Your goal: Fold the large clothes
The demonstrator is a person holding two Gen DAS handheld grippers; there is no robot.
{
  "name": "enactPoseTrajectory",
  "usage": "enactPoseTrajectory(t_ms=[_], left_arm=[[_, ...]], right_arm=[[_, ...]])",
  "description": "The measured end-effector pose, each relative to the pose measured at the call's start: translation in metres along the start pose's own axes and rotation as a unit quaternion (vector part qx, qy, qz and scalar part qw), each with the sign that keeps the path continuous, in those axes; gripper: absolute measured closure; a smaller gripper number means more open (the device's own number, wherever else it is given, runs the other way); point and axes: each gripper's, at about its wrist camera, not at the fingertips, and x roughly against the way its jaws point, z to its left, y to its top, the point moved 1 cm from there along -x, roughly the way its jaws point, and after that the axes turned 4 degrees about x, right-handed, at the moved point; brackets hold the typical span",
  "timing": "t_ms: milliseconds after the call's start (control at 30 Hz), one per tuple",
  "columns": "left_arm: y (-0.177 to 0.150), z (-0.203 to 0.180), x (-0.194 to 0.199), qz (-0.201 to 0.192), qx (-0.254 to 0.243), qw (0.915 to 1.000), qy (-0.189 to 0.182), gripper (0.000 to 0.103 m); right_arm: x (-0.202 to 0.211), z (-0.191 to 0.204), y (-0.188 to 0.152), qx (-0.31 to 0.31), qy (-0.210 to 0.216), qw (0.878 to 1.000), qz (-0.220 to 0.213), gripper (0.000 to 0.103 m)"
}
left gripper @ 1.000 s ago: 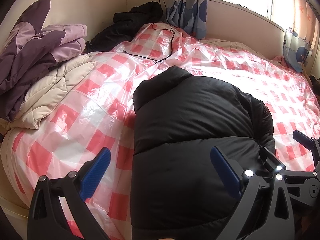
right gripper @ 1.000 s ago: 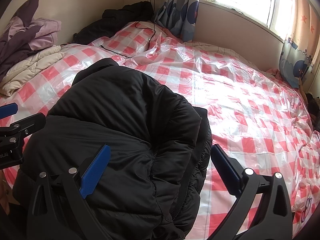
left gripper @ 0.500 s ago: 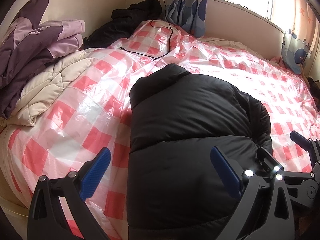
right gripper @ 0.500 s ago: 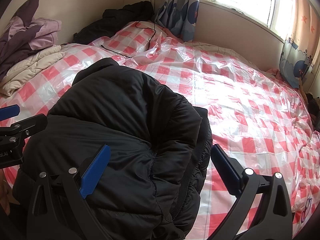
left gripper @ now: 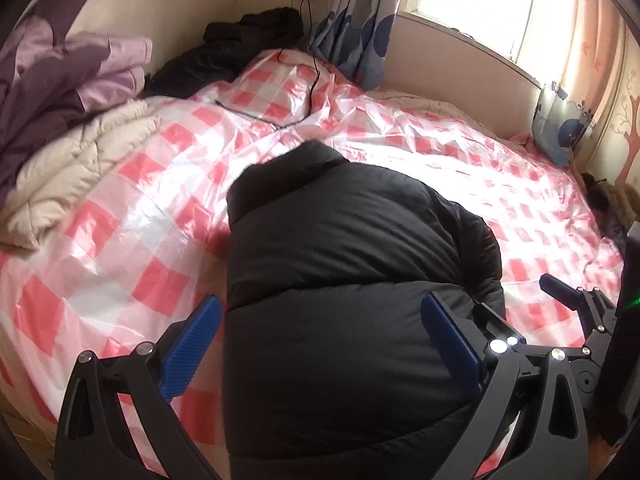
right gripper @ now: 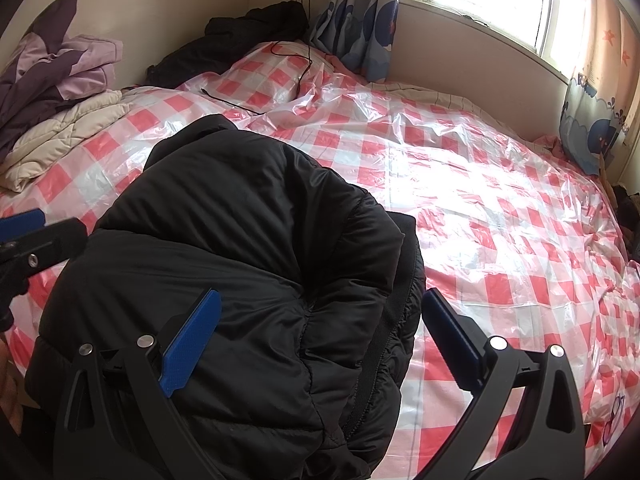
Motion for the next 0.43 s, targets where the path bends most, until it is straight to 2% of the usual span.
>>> enactPoseTrajectory(t_ms=[100, 233, 433], left_arm=[[0.001, -0.004, 0.006, -0.021, -0.016, 0.9992, 0.029, 0.008], [0.002, -0.001, 0.002, -0.023, -0.019, 0.996, 0.084, 0.007], [0.005, 0.007, -0.005, -0.005, -0.001, 0.9964, 0.084, 0.007]], right_arm=[[0.0, -0.001, 0.0, 0.0, 0.001, 1.0, 0.0, 0.006], [0.001, -0.003, 0.0, -0.002, 0.002, 1.0, -0.001, 0.006], [0.002, -0.006, 0.002, -0.001, 0.002, 1.0, -0.005, 0.006]])
